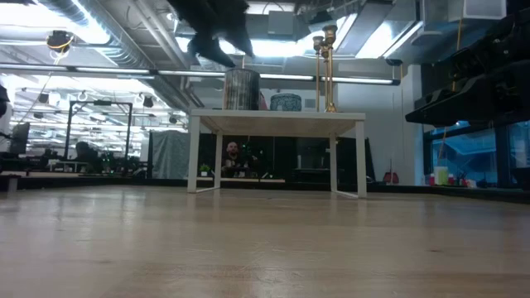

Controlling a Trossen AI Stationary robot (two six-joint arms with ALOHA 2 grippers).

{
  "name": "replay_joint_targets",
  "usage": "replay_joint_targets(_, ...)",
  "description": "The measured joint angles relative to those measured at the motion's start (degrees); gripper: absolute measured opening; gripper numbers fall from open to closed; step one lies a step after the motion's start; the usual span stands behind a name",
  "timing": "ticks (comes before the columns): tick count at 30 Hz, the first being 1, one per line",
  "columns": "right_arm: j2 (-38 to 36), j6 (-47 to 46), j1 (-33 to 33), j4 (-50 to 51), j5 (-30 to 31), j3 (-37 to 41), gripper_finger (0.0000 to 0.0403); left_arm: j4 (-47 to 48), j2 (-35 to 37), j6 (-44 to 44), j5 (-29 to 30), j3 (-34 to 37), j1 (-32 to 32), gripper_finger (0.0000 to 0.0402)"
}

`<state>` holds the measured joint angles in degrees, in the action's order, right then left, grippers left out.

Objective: Pick & Place candle stick holders
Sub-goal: Return to Home Position

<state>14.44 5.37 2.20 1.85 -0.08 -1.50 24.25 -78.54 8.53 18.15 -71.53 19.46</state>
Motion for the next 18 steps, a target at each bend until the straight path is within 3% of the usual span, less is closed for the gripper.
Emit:
replay_joint_targets(11,0.02,0.0,0.0,0.0,-0.13,0.0,0.0232,7.72,10.28,-3.89,5.27,0.56,-4.58,0.04)
replay_joint_targets(18,0.02,0.0,0.02,0.0,-0.15,-0.02,0.0232,-2.38,18.39,-6.94,15.77,18.01,-12.18,0.04)
